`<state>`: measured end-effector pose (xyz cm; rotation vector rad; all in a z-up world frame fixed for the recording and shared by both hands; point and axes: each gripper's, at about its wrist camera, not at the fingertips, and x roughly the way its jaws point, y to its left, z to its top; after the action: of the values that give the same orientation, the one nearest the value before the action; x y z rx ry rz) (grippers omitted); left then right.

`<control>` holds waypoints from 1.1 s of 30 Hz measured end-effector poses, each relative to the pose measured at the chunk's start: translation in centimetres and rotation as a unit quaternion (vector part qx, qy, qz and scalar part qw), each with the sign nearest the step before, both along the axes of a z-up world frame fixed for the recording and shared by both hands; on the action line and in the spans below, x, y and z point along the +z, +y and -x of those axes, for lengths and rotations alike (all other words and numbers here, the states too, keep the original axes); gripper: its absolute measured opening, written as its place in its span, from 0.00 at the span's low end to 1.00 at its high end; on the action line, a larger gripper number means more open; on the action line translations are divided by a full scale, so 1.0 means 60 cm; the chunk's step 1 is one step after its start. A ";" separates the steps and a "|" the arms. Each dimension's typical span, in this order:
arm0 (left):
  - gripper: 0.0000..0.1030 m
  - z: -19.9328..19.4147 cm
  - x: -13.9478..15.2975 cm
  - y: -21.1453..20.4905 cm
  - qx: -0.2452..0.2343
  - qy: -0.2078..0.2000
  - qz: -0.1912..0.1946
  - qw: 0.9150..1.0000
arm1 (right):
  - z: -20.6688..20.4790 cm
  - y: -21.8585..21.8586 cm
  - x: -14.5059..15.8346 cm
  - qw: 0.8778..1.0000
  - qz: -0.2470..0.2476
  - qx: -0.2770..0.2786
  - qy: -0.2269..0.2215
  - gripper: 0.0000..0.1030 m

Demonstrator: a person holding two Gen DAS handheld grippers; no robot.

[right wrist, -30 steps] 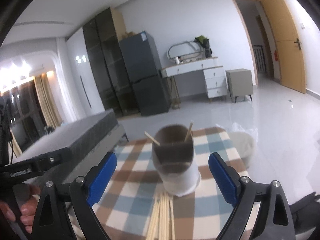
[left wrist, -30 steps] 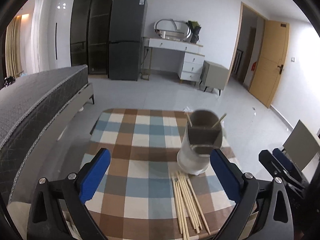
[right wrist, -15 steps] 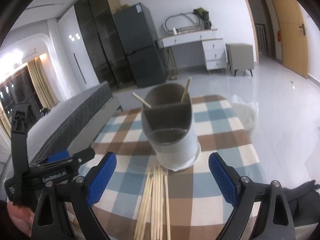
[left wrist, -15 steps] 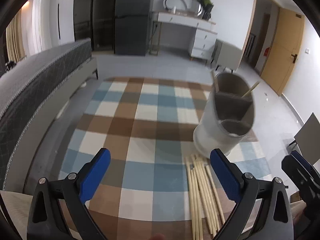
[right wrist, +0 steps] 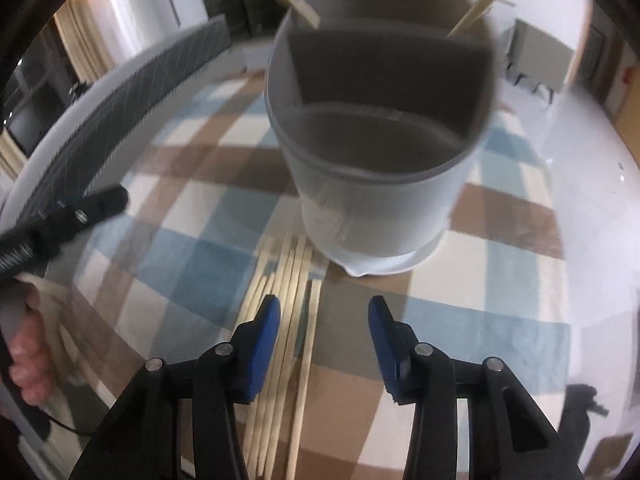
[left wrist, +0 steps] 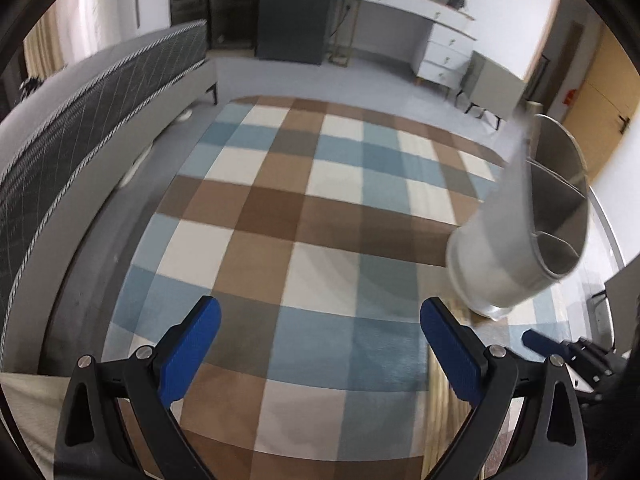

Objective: Organize utensils
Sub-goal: 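Lower the right gripper to the chopstick pile and close on one chopstick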

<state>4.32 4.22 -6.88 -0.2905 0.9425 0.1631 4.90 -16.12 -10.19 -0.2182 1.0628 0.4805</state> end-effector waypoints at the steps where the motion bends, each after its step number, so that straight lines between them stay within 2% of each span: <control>1: 0.94 -0.001 -0.003 0.007 0.006 0.004 0.008 1.000 | -0.002 0.003 -0.006 1.000 0.003 0.003 0.006 0.38; 5: 0.94 -0.003 -0.014 0.027 0.022 0.021 0.027 0.999 | -0.010 0.018 -0.032 0.999 0.025 0.008 0.025 0.33; 7: 0.94 -0.006 -0.019 0.031 0.022 0.026 0.032 0.999 | -0.013 0.023 -0.040 0.999 0.029 0.008 0.029 0.24; 11: 0.94 -0.007 -0.025 0.040 0.025 0.036 0.042 0.998 | -0.023 0.029 -0.052 0.998 0.046 0.001 0.037 0.21; 17: 0.94 -0.007 -0.028 0.046 0.026 0.044 0.054 0.997 | -0.024 0.050 -0.052 0.997 0.079 0.015 0.011 0.20; 20: 0.94 -0.007 -0.030 0.048 0.027 0.048 0.052 0.997 | -0.032 0.055 -0.051 0.997 0.078 0.012 0.008 0.20; 24: 0.94 -0.006 -0.035 0.056 0.033 0.053 0.054 0.997 | -0.025 0.074 -0.053 0.996 0.080 0.023 -0.005 0.05; 26: 0.94 -0.007 -0.039 0.056 0.035 0.054 0.056 0.996 | -0.023 0.079 -0.053 0.996 0.085 0.028 -0.012 0.05; 30: 0.94 -0.010 -0.043 0.043 0.022 0.058 0.054 0.997 | -0.032 0.055 -0.047 0.998 0.055 0.002 0.001 0.05; 33: 0.94 -0.016 -0.046 0.027 0.011 0.066 0.052 0.996 | -0.034 0.034 -0.020 1.000 0.014 -0.015 -0.011 0.05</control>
<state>5.30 5.82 -9.64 -0.3899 1.0804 0.1543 6.93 -14.11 -11.40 -0.2324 1.0499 0.4354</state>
